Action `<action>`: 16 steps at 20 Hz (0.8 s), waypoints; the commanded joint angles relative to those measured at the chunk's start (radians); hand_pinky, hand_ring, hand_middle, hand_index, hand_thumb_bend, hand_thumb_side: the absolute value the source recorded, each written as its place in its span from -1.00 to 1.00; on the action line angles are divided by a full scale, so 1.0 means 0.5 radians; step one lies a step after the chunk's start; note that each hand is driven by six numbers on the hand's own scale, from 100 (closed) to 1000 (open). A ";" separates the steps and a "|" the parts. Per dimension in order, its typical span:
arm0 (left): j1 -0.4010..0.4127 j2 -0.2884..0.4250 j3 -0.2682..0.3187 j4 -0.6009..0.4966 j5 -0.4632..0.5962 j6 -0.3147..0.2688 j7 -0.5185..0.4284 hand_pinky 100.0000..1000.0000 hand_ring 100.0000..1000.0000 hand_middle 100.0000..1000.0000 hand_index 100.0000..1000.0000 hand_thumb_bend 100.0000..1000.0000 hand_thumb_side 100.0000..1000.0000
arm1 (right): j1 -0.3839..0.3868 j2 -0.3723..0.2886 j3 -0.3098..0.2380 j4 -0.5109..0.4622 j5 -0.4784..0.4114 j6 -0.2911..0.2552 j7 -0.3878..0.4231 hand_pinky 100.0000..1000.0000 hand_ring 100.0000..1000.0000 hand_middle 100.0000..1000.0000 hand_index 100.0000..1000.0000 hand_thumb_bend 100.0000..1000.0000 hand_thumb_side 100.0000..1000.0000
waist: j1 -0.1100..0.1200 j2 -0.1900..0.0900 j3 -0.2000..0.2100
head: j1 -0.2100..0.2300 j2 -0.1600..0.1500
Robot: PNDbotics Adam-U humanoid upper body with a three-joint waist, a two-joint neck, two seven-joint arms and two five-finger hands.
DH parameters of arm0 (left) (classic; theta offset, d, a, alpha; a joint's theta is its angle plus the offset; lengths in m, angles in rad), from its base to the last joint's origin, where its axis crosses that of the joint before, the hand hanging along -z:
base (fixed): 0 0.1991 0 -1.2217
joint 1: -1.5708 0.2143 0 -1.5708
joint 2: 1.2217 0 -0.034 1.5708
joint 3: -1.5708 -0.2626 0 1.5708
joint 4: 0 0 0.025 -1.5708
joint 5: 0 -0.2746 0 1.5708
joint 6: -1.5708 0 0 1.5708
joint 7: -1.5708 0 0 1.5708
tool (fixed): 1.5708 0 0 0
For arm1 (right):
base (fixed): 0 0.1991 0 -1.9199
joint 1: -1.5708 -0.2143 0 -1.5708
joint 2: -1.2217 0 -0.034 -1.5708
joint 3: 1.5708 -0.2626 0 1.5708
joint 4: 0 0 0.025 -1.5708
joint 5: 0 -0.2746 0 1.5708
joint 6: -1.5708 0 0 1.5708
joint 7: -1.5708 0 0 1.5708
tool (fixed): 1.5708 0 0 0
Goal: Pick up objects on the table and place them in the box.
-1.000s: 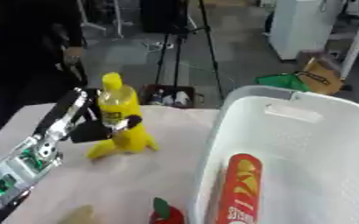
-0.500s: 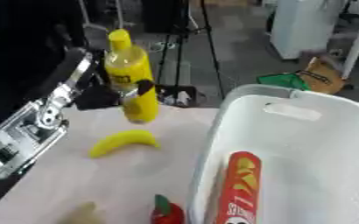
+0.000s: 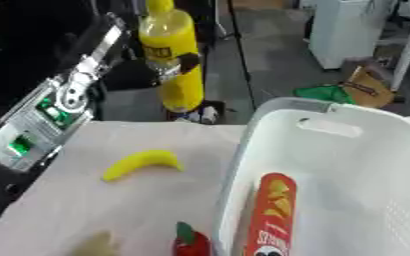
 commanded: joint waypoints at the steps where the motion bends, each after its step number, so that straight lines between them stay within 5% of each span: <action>1: -0.116 -0.033 0.012 0.020 -0.035 -0.008 -0.026 -0.30 -0.14 -0.36 -0.05 0.22 0.13 | -0.006 -0.065 0.006 -0.034 -0.004 0.005 -0.001 0.42 -0.02 -0.04 0.24 -1.00 0.37 | -0.001 -0.052 -0.002 | -0.003 0.016; 16: -0.477 -0.255 -0.074 0.113 -0.004 0.095 -0.080 -0.31 -0.14 -0.36 -0.05 0.24 0.14 | 0.025 -0.080 0.013 -0.034 -0.013 0.030 -0.001 0.43 -0.02 -0.05 0.24 -1.00 0.38 | 0.019 -0.112 0.042 | -0.023 0.060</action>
